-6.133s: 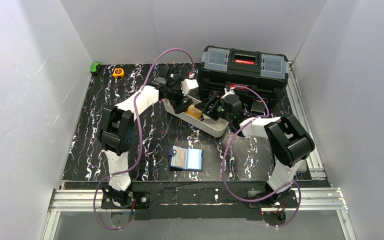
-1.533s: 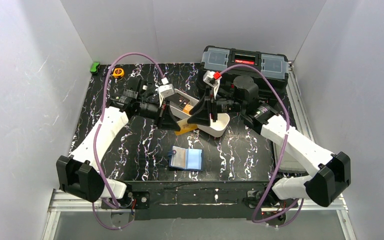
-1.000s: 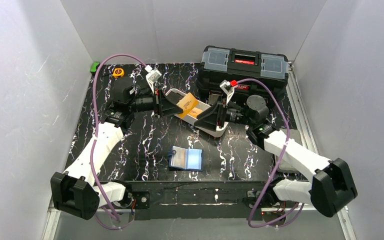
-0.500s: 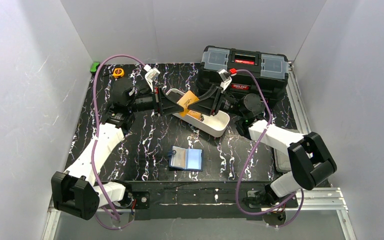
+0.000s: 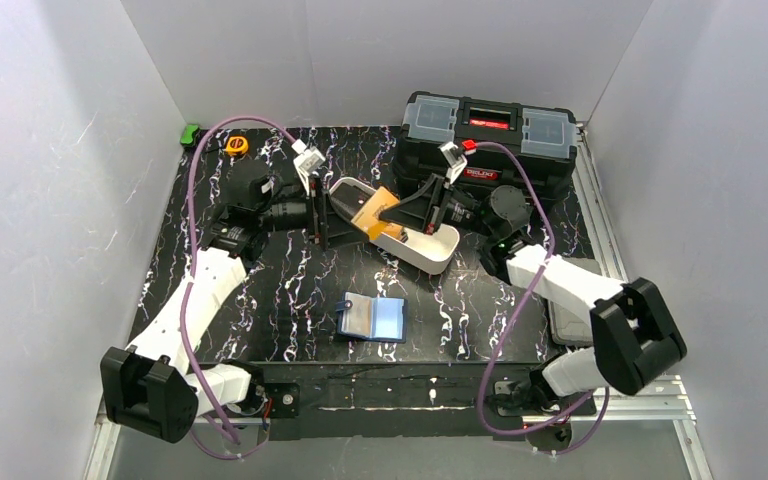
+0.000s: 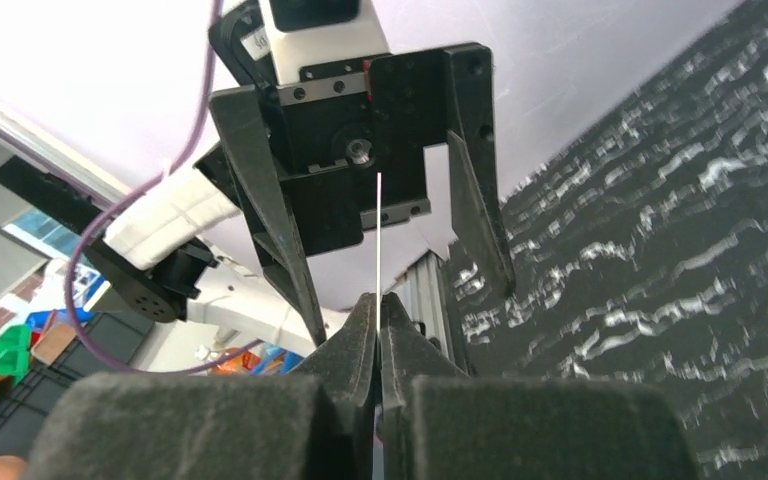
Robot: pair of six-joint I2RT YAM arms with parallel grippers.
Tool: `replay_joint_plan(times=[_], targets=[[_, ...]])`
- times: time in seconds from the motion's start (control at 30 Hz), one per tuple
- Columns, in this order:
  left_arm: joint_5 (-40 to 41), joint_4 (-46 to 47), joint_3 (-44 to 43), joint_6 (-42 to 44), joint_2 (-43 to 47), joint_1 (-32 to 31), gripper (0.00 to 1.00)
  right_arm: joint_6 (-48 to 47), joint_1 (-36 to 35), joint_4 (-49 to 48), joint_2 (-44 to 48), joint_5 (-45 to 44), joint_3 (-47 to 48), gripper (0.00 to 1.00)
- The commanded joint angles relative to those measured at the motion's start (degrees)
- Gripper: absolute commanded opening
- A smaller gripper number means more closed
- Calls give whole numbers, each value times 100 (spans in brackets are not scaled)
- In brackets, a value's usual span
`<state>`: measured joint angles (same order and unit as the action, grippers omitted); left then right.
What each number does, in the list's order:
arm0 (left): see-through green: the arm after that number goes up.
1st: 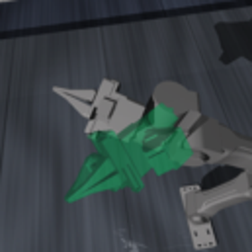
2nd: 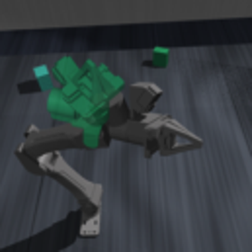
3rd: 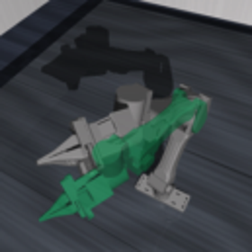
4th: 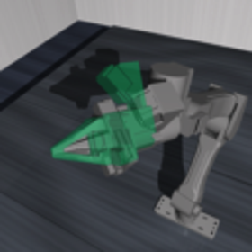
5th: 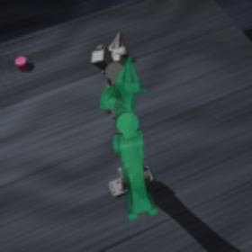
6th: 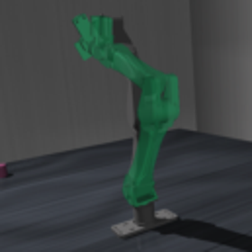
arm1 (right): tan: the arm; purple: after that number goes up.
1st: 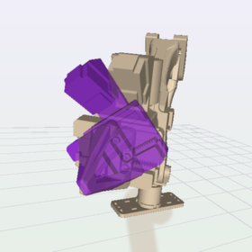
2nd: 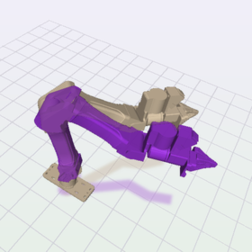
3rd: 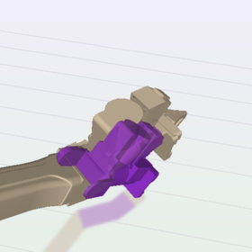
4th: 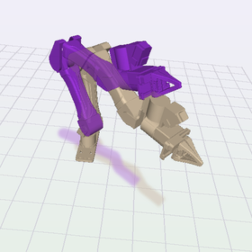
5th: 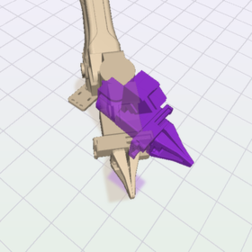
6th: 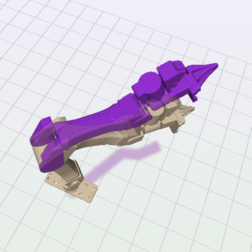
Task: Put the credit cards into the card holder
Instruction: Insert the credit card into the card holder.
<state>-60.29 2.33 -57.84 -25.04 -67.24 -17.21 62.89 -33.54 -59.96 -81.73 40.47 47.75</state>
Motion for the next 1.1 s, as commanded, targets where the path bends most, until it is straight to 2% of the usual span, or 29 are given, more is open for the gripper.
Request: replay_joint_plan(times=[0.0,0.07,0.13,0.3,0.47,0.7,1.07], targets=[[146,-2248,-218,2250,255,26,87,-903,119,1702,682,273,-368,1],[382,-3008,-154,3271,194,26,85,-1545,120,2858,869,358,-456,1],[590,-3490,-26,3865,123,30,83,-2038,111,3614,929,373,-570,1],[950,-3876,446,4734,-86,25,82,-2190,51,4020,645,476,-928,1],[1108,-4091,744,5541,-432,-21,82,-2608,-192,4629,-14,435,-691,1],[1316,-4170,859,6024,-817,-298,82,-2873,-427,4895,-822,536,-452,1],[1793,-3820,699,5822,-1556,-704,79,-2689,-608,4566,-1206,137,-422,1]])
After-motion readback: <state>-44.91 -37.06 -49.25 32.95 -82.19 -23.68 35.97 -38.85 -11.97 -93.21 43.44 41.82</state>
